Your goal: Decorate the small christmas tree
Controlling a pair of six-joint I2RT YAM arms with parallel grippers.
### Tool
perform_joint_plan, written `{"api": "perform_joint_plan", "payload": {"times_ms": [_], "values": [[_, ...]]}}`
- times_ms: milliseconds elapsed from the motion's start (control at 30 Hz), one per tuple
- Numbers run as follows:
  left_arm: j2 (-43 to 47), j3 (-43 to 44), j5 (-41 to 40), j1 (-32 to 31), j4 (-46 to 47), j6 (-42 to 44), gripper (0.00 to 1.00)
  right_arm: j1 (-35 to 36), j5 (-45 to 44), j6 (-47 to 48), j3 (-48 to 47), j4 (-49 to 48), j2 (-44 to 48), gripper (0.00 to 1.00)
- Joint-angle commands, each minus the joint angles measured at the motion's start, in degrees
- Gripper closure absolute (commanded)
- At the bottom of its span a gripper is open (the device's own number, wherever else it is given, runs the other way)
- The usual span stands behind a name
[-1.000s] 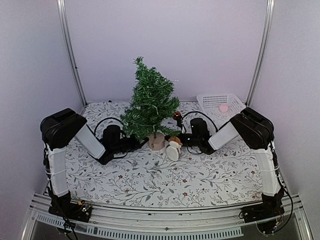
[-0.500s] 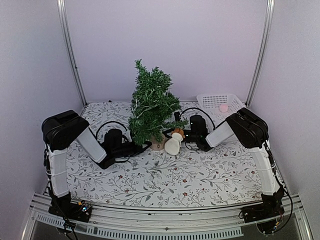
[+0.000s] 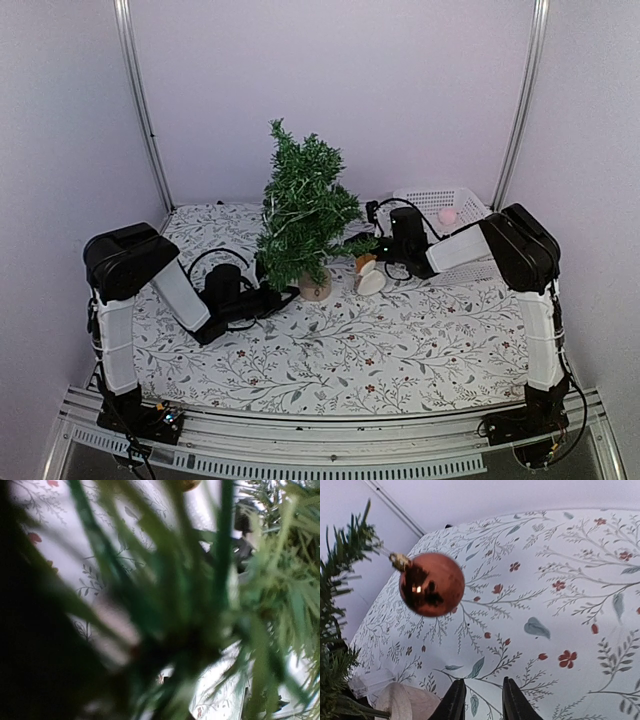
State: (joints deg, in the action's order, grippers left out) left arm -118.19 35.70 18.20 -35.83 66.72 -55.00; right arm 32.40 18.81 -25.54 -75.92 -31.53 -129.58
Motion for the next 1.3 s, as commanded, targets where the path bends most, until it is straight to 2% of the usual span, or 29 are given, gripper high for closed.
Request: {"api": "perform_joint_plan", "payload": {"times_ms": [0, 367, 567, 733, 933, 1267], "values": [[2.6, -2.7, -2.0, -0.6, 3.0, -0.1, 0.9, -0.7, -7.1, 2.6, 1.0, 4.5, 6.7, 0.7], [10.0, -8.0, -4.5, 0.0, 0.3, 1.3, 0.88, -1.4, -13.5, -2.1, 16.7, 4.4, 21.9, 0.65], [13.4, -10.7, -5.4, 0.9, 0.3, 1.3, 0.85, -0.8, -11.6, -3.5, 27.5, 1.8, 32.6, 0.62], [17.4, -12.2, -6.2, 2.0, -1.9, 2.0, 0.83, 2.8, -11.4, -4.3, 33.3, 0.6, 38.7, 0.61], [23.1, -12.9, -9.1, 3.1, -6.4, 3.6, 0.79, 8.5, -13.9, -11.9, 36.7, -6.5, 38.1, 0.6], [33.1, -14.3, -13.7, 5.4, -15.1, 6.1, 0.78, 14.1, -15.6, -18.7, 31.4, -14.0, 26.8, 0.6]]}}
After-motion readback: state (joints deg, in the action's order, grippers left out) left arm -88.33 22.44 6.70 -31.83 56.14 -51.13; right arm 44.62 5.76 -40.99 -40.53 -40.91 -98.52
